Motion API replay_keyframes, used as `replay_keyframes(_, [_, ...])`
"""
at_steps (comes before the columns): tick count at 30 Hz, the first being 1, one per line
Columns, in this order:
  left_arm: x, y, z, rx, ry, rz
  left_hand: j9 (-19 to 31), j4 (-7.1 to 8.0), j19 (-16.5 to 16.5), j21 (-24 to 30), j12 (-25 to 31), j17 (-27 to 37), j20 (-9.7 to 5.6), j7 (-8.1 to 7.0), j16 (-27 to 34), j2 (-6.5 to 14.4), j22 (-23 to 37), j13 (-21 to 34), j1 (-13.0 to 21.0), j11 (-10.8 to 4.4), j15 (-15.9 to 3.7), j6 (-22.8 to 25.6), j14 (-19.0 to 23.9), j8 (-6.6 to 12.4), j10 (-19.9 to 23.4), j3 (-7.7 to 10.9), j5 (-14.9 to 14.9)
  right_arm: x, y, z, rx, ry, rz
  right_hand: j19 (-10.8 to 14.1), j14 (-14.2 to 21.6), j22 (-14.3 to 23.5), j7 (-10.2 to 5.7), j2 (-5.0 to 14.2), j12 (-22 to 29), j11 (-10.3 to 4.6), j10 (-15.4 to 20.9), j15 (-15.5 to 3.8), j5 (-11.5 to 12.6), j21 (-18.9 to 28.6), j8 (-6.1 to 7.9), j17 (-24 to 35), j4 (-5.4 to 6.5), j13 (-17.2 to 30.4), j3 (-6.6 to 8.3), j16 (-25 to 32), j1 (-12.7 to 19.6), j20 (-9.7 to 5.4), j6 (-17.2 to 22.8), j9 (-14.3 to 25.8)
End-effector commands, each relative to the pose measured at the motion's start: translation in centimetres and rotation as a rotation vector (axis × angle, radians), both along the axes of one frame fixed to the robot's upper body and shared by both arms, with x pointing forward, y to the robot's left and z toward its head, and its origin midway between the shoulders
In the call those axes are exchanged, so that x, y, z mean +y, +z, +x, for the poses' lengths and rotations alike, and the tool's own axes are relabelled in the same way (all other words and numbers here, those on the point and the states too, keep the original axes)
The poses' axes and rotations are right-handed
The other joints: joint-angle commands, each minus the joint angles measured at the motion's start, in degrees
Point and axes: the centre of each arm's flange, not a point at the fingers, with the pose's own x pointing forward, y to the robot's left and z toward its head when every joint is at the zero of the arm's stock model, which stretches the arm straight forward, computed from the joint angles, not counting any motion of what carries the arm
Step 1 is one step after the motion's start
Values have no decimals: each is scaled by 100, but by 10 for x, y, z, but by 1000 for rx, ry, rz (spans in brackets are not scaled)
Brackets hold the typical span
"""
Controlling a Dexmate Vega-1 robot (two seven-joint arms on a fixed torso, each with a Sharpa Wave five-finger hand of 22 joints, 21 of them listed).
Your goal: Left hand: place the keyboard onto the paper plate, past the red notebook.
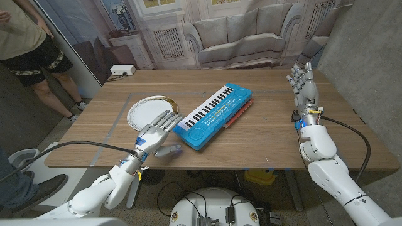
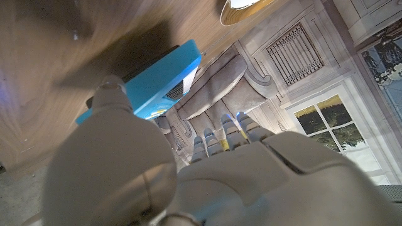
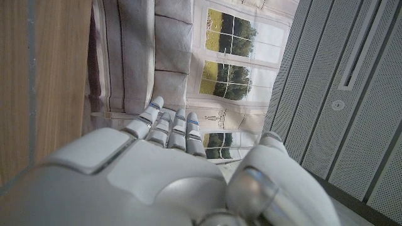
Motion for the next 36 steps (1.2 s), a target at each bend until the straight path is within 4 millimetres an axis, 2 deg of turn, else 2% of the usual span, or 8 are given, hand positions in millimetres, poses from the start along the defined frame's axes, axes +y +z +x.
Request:
replay_keyframes(1, [-10, -9, 9, 21, -30, -16, 11, -29, -72, 10, 39, 7, -363, -37, 25, 11, 11, 7, 42, -10, -613, -42, -36, 31, -33, -40, -12, -5, 0, -4, -26, -6, 6, 61, 51, 11, -9, -9, 1, -22, 55, -8, -17, -23, 17, 24, 4, 13, -38, 12, 3, -47, 34, 31])
replay_keyframes(14, [-15, -14, 8, 18, -51, -16, 11, -21, -95, 22, 55, 6, -352, -59, 33, 29, 13, 7, 68, -8, -614, -17, -61, 61, -29, -58, -20, -8, -8, -7, -36, -12, 27, 70, 52, 12, -11, -7, 3, -21, 63, -14, -15, -43, 15, 23, 0, 13, -46, 11, 2, -47, 33, 31])
replay_keyframes(36, [-31, -21, 24, 25, -86, -31, 11, -15, -106, 46, 70, 5, -322, -74, 48, 80, 15, 5, 139, -18, -627, 50, -75, 104, -26, -75, -36, -18, -16, -20, -36, -37, 29, 83, 55, 13, -11, -1, 1, -8, 67, -9, -12, -71, 13, 22, -6, 14, -55, 9, 3, -46, 33, 31])
